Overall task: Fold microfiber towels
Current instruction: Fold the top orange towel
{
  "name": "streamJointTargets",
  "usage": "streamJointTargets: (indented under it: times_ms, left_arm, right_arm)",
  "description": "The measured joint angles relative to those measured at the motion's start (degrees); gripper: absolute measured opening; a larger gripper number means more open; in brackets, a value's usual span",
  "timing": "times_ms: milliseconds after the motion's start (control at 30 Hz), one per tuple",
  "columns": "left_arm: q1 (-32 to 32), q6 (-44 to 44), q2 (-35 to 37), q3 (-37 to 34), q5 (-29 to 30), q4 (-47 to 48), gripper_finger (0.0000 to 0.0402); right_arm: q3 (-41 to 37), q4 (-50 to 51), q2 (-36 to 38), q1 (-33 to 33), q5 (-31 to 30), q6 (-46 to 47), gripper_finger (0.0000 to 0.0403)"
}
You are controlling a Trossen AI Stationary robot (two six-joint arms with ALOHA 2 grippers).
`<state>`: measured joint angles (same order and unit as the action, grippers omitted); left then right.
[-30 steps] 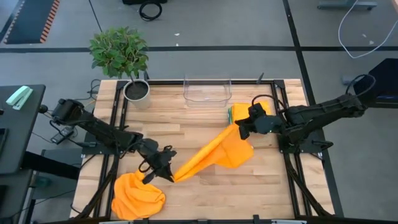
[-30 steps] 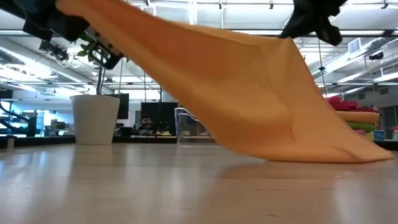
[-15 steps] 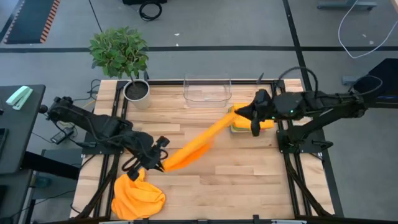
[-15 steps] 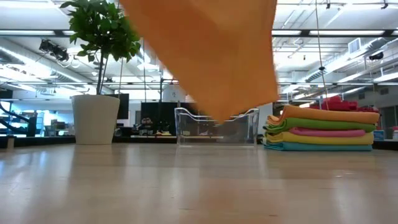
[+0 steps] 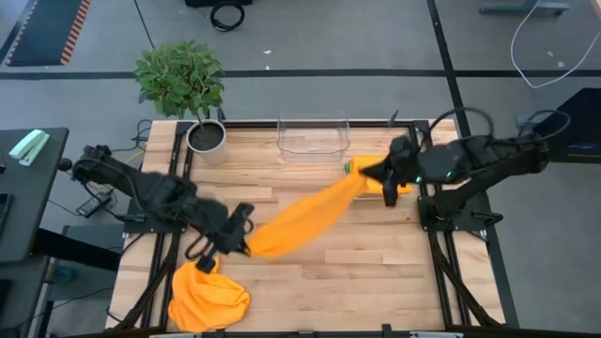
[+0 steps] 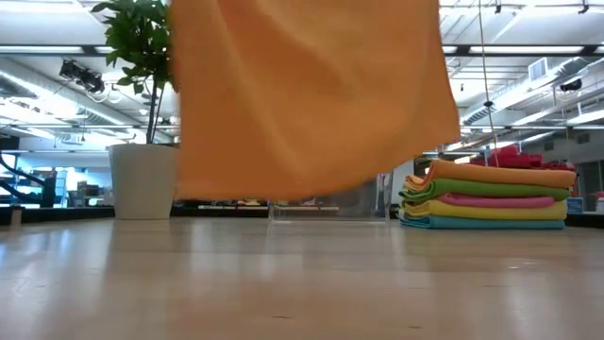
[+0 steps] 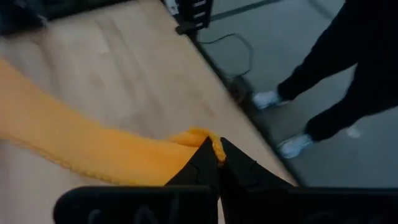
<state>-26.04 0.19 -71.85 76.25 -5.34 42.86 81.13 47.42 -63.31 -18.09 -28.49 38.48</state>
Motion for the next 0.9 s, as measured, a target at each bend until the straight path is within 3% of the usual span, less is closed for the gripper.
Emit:
streamJointTargets:
  times_ms: [100, 267, 367, 433, 567, 767, 900]
  left_arm:
    - [-4.65, -7.51, -0.72, -3.70, -0.20, -4.14, 0.0005]
    - [-14.40, -16.92, -2.42, -12.81, 0.25, -22.76, 0.0004]
    - [-18.16, -18.85, -1.91, -14.99, 6.51, -34.55, 0.0005]
    - [-19.19, -14.89, -0.18, -14.63, 12.93, -36.07, 0.0004]
    - [-17.83, -8.05, 1.48, -13.66, 23.22, -33.40, 0.0005]
    - [-13.35, -12.14, 0.59, -16.79, 22.85, -23.38, 0.0004]
    - [-11.91, -17.85, 0.45, -25.53, 22.42, -26.83, 0.0005]
  right_arm:
    - [-1.81, -0.01, -2.89, -6.62, 0.38, 5.95, 0.0000]
    - [-2.74, -0.53, -9.28, -17.33, -0.85, 17.88, 0.0000]
    - [-1.50, -1.06, -11.47, -20.03, -3.02, 21.26, 0.0000]
    - [0.09, -1.10, -11.33, -19.81, -5.06, 21.21, 0.0000]
    - [1.17, 0.61, -10.12, -13.21, -7.62, 18.16, 0.0000]
    - [-3.51, 1.07, -13.80, 1.98, 0.26, 12.33, 0.0000]
    - [-9.23, -3.25, -20.04, 10.27, 1.97, 8.15, 0.0000]
